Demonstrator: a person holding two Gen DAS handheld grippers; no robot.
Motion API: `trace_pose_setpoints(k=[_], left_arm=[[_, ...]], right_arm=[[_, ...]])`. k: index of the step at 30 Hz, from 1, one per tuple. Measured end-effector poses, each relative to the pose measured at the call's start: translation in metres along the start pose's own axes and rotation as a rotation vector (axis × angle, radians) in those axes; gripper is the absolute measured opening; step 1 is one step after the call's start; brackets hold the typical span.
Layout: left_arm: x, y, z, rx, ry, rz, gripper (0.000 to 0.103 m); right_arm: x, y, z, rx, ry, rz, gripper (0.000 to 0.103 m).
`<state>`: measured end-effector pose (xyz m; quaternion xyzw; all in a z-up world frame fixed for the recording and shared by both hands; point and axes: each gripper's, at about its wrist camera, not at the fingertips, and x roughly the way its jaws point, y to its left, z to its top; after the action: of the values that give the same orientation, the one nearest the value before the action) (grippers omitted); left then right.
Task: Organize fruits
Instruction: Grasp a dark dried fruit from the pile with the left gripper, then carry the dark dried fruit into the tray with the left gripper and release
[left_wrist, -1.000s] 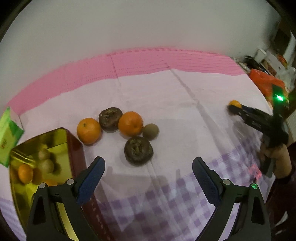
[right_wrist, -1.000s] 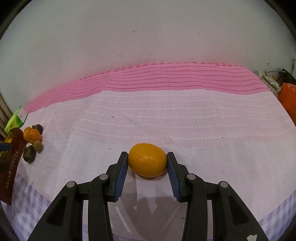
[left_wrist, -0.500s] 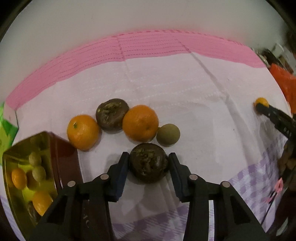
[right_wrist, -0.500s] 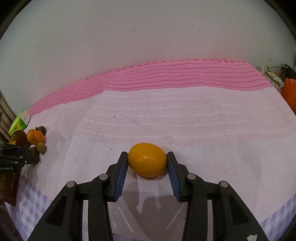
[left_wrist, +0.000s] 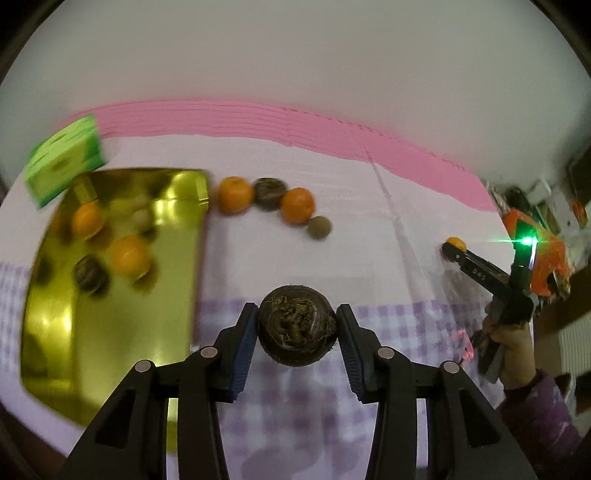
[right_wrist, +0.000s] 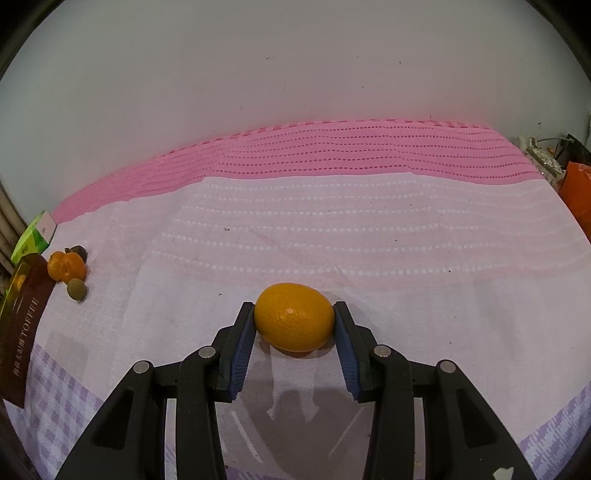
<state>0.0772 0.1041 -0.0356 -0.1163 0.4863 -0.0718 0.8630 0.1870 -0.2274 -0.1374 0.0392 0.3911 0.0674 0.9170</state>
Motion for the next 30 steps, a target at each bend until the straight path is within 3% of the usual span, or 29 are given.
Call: trace_pose_setpoints(k=[12,15,30], left_arm=[[-0.048,0.055,-0.014,-0.090,-0.101,0.103,0.044],[-0.053,0.068,-0.016,-0.088,-0.133,0.161,0.044],[-0.041,0.104,-0.022,-0.078,-0.143,0.302,0.044]], right_arm=[[0.001,0.007,0.000,-0.029,0.008,-0.038,0.039],[0.002,0.009,0.000,-0.043,0.012,-0.056,0.039],[0.003,0.013,0.000,-0.059,0.017,-0.083,0.039]])
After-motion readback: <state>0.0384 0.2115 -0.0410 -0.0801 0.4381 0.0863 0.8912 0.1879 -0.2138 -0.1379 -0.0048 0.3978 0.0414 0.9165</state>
